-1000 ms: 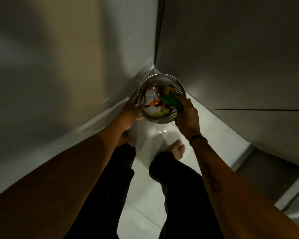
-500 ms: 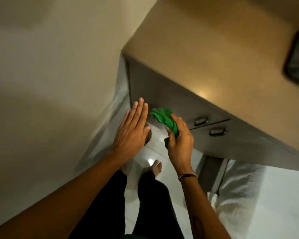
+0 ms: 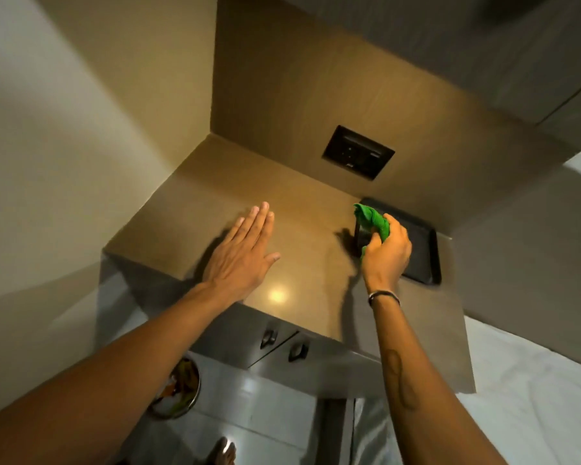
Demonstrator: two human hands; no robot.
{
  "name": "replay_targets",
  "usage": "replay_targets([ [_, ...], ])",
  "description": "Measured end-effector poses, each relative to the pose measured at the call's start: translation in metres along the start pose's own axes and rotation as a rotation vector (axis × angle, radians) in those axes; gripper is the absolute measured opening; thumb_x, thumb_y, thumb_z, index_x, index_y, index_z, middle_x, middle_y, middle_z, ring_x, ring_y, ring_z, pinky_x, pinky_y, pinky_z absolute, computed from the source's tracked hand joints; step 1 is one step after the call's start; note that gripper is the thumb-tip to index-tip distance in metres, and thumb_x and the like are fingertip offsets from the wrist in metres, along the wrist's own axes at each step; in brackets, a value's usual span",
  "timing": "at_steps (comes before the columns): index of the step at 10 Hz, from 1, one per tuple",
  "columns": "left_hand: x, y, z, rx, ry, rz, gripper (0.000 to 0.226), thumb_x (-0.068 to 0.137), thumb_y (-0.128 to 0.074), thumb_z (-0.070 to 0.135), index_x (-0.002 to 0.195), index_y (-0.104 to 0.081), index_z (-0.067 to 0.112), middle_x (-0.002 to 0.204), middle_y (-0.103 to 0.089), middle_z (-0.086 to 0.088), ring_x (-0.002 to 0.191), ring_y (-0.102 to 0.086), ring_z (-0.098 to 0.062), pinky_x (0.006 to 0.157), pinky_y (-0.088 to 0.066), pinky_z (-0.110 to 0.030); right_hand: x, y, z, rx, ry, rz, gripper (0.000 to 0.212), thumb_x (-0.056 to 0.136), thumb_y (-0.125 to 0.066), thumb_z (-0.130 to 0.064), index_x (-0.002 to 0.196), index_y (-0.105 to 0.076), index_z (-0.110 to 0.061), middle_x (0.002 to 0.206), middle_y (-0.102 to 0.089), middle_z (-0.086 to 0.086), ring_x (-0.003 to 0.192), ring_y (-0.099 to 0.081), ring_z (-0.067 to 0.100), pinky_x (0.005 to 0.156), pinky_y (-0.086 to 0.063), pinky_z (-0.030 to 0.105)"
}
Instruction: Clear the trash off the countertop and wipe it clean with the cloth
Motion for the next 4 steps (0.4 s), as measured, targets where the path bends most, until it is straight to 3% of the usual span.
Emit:
replay_targets([
  [1, 0.017, -0.019, 0.009, -0.014, 0.025, -0.034, 0.087, 0.108, -0.025, 0.059, 0.166, 0.015, 0.008, 0.177, 0.018, -0.013, 0.165, 0.012, -0.024, 0.134, 0.003, -0.039, 0.062, -0.038, 0.030, -0.193, -0.039, -0.191, 0.060, 0.106, -0.060, -0.029, 0.158, -0.041, -0.007, 0.162, -0.044, 0.020, 0.154, -0.033, 0.040, 0.132, -0.023, 0.048],
  [3, 0.009, -0.039, 0.008, -0.030, 0.055, -0.138, 0.087, 0.107, -0.018, 0.063, 0.163, 0.024, 0.012, 0.173, 0.029, -0.009, 0.161, 0.022, -0.021, 0.131, 0.010, -0.037, 0.064, -0.076, 0.064, -0.461, -0.032, -0.610, 0.074, 0.112, -0.038, -0.051, 0.169, -0.011, -0.011, 0.177, -0.011, 0.018, 0.163, -0.009, 0.044, 0.133, -0.017, 0.059],
  [4, 0.004, -0.041, 0.001, -0.046, 0.083, -0.145, 0.086, 0.107, -0.018, 0.062, 0.163, 0.023, 0.012, 0.173, 0.029, -0.009, 0.161, 0.022, -0.021, 0.131, 0.010, -0.037, 0.056, -0.076, 0.065, -0.483, 0.005, -0.573, 0.076, 0.112, -0.033, -0.054, 0.169, -0.004, -0.014, 0.178, -0.002, 0.016, 0.165, -0.001, 0.040, 0.135, -0.011, 0.058],
])
Point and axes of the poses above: each hand's wrist, its own x-axis towards the middle knuckle, its own y-axis out of the back of the hand, z = x × y, the point moved 6 cm from there along x, towards the middle knuckle
